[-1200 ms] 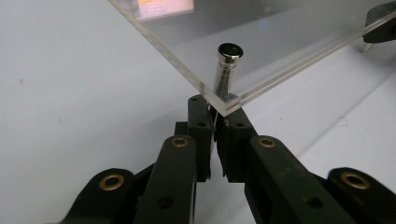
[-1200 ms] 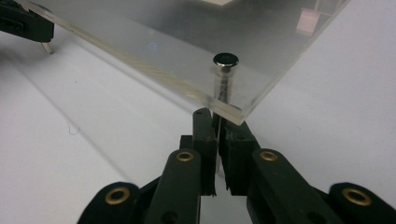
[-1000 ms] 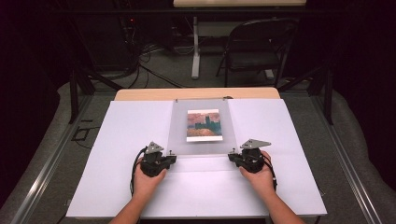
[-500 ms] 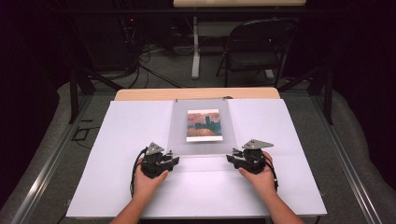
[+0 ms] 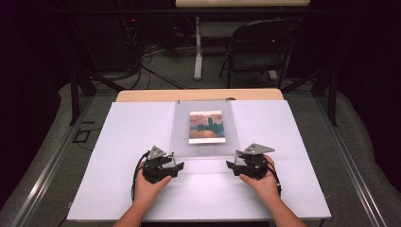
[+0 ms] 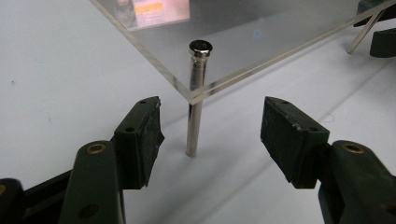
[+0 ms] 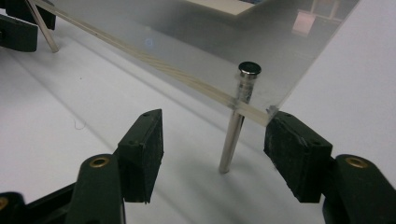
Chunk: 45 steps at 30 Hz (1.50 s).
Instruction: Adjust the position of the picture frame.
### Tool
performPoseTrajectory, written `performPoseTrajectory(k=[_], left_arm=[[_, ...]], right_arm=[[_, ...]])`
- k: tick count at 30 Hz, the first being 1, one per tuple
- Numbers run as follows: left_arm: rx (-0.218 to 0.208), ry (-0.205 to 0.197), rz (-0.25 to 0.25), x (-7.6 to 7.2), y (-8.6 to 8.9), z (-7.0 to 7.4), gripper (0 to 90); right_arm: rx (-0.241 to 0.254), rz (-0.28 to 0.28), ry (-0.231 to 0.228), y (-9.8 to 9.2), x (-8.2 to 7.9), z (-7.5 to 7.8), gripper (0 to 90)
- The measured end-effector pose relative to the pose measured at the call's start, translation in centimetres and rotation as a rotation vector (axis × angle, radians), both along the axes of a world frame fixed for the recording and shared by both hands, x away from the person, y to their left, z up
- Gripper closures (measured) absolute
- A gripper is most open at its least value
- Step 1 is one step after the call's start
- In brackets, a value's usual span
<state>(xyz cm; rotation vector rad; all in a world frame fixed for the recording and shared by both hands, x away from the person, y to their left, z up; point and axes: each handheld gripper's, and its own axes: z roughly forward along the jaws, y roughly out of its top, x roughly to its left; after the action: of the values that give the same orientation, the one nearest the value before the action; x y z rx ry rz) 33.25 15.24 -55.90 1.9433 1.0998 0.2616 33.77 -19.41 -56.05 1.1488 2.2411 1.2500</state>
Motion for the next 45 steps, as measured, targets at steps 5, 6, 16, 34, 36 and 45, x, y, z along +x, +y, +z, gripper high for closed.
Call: performPoseTrajectory(k=[5, 6, 16, 34, 36, 45], left_arm=[[-0.006, -0.001, 0.003, -0.6, 0.4, 0.5, 37.8], [-0.004, 0.002, 0.000, -0.7, 0.5, 0.6, 37.8], [0.000, 0.012, 0.001, -2.0, 1.7, 1.5, 37.8], [-0.030, -0.006, 0.053, -3.7, 4.9, 2.2, 38.8], [-0.033, -0.009, 0.056, -3.7, 4.9, 2.2, 38.8], [-0.019, -0.021, 0.069, -3.4, 5.4, 2.2, 38.4]], right_arm=[[-0.035, 0.003, 0.009, 0.0, -0.3, 0.3, 37.5], [-0.044, 0.004, 0.005, 0.0, -0.4, 0.4, 37.6], [-0.079, 0.009, 0.013, -0.9, -1.6, 1.5, 41.5], [0.002, -0.011, 0.045, -3.2, -3.5, 2.4, 43.6], [-0.013, -0.003, 0.032, -3.2, -3.5, 2.5, 44.0], [-0.059, -0.009, 0.012, -4.0, -3.5, 2.6, 48.7]])
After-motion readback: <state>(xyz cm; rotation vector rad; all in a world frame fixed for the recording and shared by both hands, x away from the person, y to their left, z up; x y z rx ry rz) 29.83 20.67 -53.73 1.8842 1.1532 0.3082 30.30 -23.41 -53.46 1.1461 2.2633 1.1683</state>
